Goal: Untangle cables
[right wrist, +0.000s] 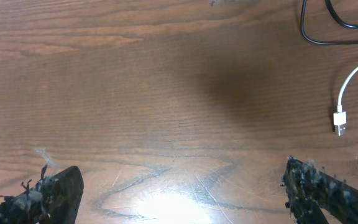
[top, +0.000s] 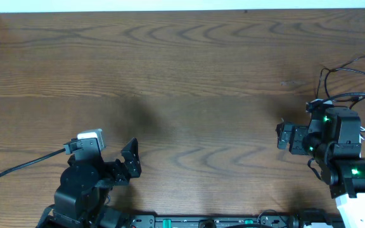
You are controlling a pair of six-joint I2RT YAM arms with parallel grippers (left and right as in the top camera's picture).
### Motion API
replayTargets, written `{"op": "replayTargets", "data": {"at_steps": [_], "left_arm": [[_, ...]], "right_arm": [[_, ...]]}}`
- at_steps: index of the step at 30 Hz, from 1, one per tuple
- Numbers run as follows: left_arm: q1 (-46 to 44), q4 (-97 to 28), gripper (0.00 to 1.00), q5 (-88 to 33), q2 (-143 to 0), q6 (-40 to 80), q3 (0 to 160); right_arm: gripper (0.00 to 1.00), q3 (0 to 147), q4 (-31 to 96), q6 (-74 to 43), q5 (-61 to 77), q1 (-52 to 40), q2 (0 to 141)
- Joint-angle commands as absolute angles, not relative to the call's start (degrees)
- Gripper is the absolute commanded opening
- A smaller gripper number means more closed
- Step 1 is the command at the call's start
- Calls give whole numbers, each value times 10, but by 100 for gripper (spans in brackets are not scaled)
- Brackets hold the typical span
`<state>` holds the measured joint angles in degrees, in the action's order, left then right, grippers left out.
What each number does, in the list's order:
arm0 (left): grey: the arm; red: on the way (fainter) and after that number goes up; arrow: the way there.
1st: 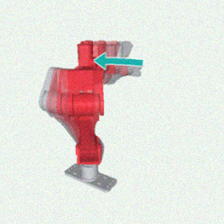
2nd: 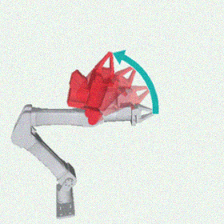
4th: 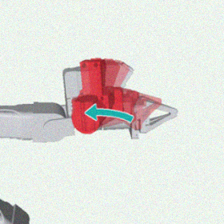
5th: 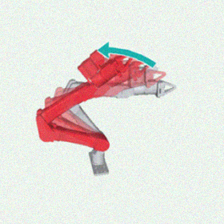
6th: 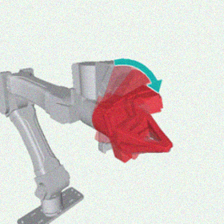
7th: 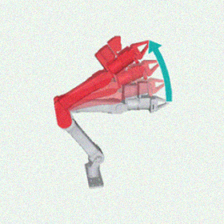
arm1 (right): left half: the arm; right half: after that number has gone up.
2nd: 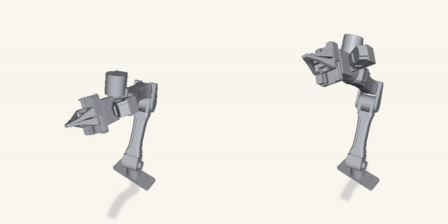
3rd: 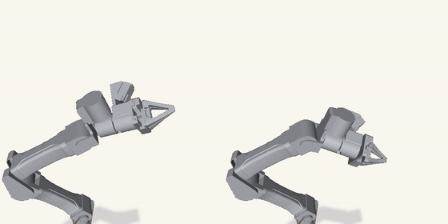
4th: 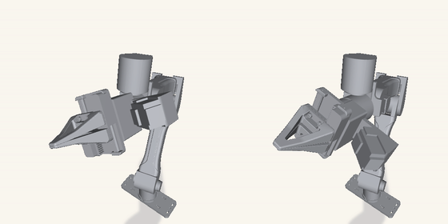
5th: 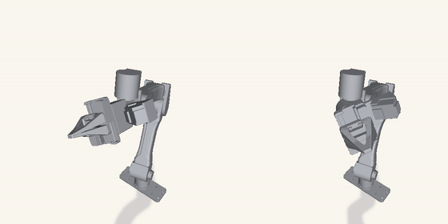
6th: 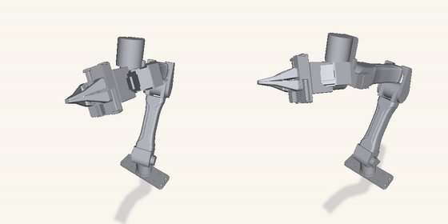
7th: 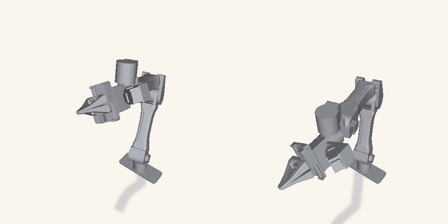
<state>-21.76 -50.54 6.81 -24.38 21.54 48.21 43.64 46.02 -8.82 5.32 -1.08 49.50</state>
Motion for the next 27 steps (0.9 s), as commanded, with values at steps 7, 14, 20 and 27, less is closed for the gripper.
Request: {"op": "replayTargets", "data": {"at_steps": [7, 14, 20, 27], "left_arm": [[-216, -505, 98, 78, -242, 208, 478], [-216, -505, 98, 78, -242, 208, 478], [-216, -505, 98, 78, -242, 208, 478], [-216, -505, 98, 78, -242, 208, 478]], "right_arm": [[99, 433, 461, -96, 48, -12, 495], [99, 433, 461, -96, 48, -12, 493], [99, 426, 454, -86, 12, -12, 453], [99, 348, 311, -55, 10, -12, 307]]}}
